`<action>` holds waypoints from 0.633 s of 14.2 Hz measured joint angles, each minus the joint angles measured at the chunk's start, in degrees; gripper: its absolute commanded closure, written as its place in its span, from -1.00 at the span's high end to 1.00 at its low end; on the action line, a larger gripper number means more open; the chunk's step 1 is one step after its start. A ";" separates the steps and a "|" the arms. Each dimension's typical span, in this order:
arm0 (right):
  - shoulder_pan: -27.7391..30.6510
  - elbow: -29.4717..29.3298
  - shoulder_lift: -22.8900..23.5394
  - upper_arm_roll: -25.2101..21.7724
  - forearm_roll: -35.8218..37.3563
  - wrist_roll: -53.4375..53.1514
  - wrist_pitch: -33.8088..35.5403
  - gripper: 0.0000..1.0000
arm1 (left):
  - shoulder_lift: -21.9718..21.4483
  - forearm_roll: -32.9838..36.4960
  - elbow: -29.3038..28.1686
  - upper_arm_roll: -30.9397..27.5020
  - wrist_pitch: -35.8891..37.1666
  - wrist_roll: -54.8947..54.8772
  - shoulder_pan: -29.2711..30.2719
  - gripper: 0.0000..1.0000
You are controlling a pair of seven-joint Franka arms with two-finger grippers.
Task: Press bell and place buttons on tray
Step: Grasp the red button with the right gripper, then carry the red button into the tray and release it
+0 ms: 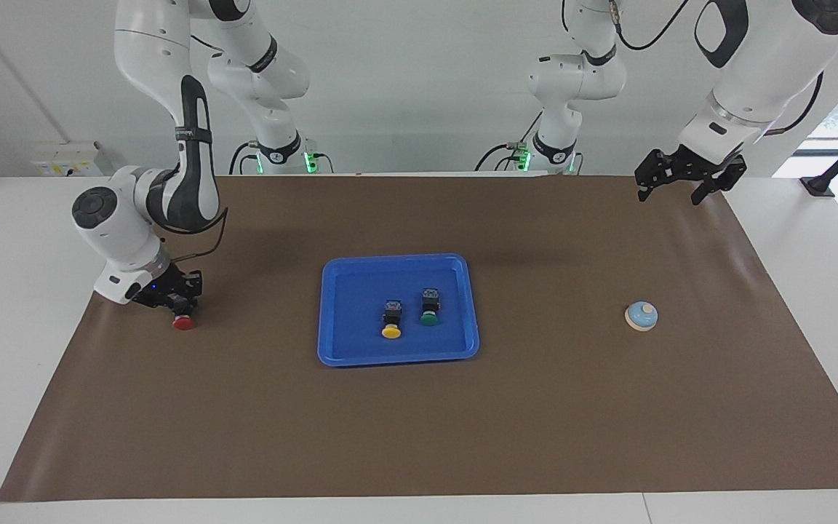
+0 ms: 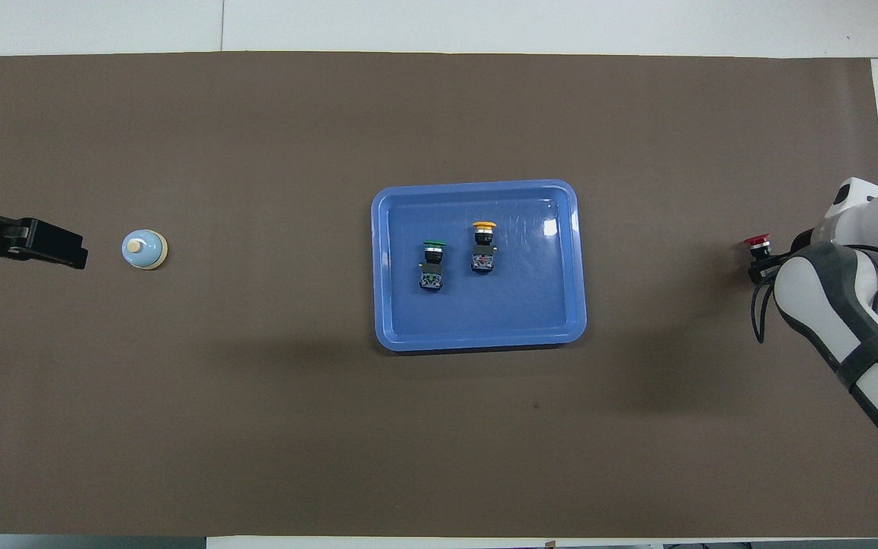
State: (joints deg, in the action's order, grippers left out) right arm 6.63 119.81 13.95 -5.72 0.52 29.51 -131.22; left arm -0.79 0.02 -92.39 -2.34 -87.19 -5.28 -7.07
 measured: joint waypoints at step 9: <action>-7.26 -13.57 1.52 24.76 4.56 -50.70 12.66 -1.00 | 0.00 0.00 0.00 0.00 0.00 0.00 0.00 1.00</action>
State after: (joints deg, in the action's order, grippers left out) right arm -0.63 106.24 15.47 19.04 5.07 -21.19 -118.56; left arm -0.79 0.02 -92.39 -2.34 -87.19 -5.28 -7.07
